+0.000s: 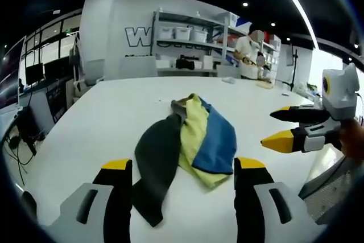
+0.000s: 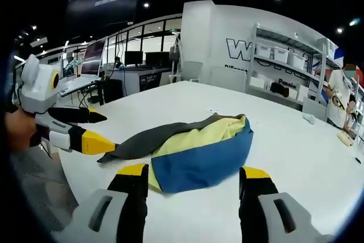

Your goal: Fold the garment on the visible template until the final outline fits inside the template.

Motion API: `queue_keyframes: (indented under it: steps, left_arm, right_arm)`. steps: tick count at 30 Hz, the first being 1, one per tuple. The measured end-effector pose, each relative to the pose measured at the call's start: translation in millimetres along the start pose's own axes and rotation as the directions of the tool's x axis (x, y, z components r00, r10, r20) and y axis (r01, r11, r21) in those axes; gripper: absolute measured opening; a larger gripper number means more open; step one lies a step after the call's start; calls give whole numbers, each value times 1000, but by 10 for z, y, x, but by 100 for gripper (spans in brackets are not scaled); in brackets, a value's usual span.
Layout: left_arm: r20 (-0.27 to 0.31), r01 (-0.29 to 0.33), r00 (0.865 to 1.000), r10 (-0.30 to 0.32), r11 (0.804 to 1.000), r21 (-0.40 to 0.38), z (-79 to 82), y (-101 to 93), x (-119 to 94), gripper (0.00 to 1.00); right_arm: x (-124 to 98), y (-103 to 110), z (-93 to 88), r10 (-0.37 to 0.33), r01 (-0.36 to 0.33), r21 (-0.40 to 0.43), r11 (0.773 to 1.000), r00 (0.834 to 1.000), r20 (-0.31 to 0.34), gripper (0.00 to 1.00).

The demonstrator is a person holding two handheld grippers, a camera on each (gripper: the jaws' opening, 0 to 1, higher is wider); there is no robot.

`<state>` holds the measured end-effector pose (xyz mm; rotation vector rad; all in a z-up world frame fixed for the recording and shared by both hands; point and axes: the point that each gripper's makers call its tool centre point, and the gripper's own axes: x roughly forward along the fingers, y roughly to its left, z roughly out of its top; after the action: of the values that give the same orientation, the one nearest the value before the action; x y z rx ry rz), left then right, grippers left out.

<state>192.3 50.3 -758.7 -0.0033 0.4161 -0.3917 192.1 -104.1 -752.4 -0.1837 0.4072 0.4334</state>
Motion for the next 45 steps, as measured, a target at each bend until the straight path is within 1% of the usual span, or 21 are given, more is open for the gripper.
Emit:
queue_keyframes:
  steps: [3, 4, 7, 10, 12, 14, 17, 19, 20, 22, 23, 25, 27, 28, 30, 31, 34, 37, 39, 41, 45]
  left_arm:
    - [1, 3, 1000, -3, 1000, 0, 6, -7, -1, 67]
    - [0, 3, 1000, -3, 1000, -1, 6, -6, -1, 67]
    - [-3, 4, 1000, -4, 1000, -7, 2, -5, -1, 66]
    - [-2, 7, 1000, -7, 1000, -12, 5, -7, 0, 66]
    - [-3, 10, 1000, -10, 1000, -18, 5, -12, -2, 66]
    - [-3, 10, 1000, -10, 1000, -18, 6, -11, -1, 66]
    - [-1, 7, 1000, -7, 1000, -21, 10, 0, -5, 67]
    - [0, 7, 1000, -7, 1000, -25, 13, 4, -8, 67]
    - [0, 7, 1000, -7, 1000, -26, 13, 7, -10, 67]
    - [0, 7, 1000, -7, 1000, -27, 14, 7, -11, 67]
    - [0, 8, 1000, -8, 1000, -29, 15, 7, -11, 66]
    - [-1, 8, 1000, -8, 1000, -29, 13, 8, -12, 66]
    - [0, 8, 1000, -8, 1000, -29, 15, 8, -13, 66]
    - [-2, 7, 1000, -7, 1000, -29, 10, 12, -13, 66]
    - [-3, 8, 1000, -8, 1000, -29, 7, 11, -16, 66]
    - [-3, 7, 1000, -7, 1000, -28, 6, 13, -16, 66]
    - [-1, 5, 1000, -5, 1000, -30, 12, 21, -18, 67]
    - [7, 1, 1000, -1, 999, -34, 28, 34, -22, 68]
    - [15, 5, 1000, -4, 999, -39, 44, 29, -25, 69]
    - [14, 5, 1000, -5, 999, -33, 43, 25, -26, 68]
    - [7, 5, 1000, -5, 999, -32, 30, 28, -23, 68]
  right_arm:
    - [37, 122, -29, 41, -42, -34, 999, 999, -26, 50]
    - [53, 182, -28, 61, -62, -45, 997, 998, -33, 49]
    - [85, 284, 9, 87, -90, -77, 993, 996, -36, 46]
    - [129, 361, 24, 116, -122, -111, 986, 992, -52, 39]
    - [221, 404, 41, 137, -148, -165, 975, 988, -75, 36]
    - [285, 424, 48, 144, -157, -183, 970, 986, -84, 37]
    - [402, 500, 5, 172, -194, -217, 957, 978, -117, 34]
    - [470, 547, -48, 190, -221, -245, 944, 971, -145, 30]
    - [485, 556, -62, 194, -227, -250, 941, 969, -151, 25]
    - [570, 588, -124, 209, -253, -272, 928, 961, -181, 21]
    - [606, 601, -151, 215, -264, -276, 924, 957, -195, 20]
    - [679, 611, -181, 219, -273, -298, 915, 954, -203, 19]
    - [740, 634, -248, 230, -293, -305, 906, 947, -224, 16]
    - [780, 662, -342, 241, -317, -305, 898, 934, -262, 14]
    - [811, 677, -376, 243, -323, -313, 893, 932, -270, 12]
    - [853, 693, -421, 246, -332, -326, 885, 928, -279, 11]
    - [903, 713, -484, 248, -342, -320, 883, 921, -301, 12]
    - [948, 711, -489, 243, -338, -325, 883, 923, -299, 13]
    - [973, 722, -520, 247, -344, -318, 884, 919, -307, 12]
    - [996, 723, -563, 244, -347, -321, 881, 915, -321, 11]
    - [1048, 719, -631, 243, -349, -307, 885, 910, -336, 10]
